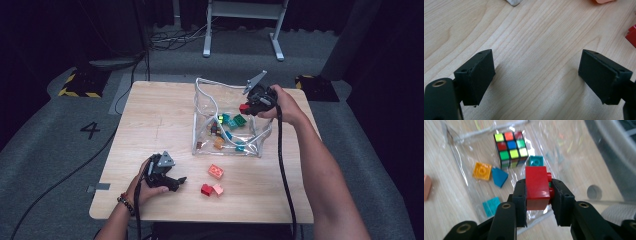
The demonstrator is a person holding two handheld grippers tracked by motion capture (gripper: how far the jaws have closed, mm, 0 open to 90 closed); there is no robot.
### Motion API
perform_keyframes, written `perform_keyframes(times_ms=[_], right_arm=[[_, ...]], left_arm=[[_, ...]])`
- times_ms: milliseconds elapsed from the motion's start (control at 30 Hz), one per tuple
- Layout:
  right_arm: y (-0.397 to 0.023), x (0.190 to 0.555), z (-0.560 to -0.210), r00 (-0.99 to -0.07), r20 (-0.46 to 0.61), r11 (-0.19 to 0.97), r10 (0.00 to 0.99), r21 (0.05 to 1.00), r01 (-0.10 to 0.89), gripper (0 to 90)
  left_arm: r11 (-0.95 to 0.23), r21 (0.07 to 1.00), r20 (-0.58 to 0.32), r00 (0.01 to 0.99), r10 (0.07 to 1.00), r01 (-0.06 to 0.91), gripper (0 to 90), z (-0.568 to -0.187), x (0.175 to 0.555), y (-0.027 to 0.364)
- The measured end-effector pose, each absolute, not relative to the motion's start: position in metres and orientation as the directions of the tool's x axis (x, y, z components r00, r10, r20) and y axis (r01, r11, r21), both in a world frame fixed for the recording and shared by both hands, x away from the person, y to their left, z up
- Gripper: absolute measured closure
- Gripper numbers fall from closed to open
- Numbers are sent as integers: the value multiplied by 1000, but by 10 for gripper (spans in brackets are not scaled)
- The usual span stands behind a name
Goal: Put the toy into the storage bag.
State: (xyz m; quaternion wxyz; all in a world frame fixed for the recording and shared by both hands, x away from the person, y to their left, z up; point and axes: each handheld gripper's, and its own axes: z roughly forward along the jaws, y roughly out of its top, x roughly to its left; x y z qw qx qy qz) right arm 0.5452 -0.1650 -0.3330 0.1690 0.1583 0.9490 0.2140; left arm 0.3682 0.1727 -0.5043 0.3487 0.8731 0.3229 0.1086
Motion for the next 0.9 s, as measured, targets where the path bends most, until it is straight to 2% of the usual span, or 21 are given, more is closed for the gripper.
perform_keyframes(times_ms=[467, 700, 900], right_arm=[[-186, 548, -342, -914, -236, 922, 331, 288, 259, 673], [-199, 546, -337, -908, -229, 918, 350, 279, 283, 663], [-205, 541, -340, -897, -265, 920, 354, 271, 283, 652]], left_arm=[[-546, 680, -38, 767, 640, 490, 138, -504, 368, 173], [-546, 680, -38, 767, 640, 490, 138, -504, 368, 173], [-544, 682, -38, 766, 641, 489, 138, -505, 368, 173]])
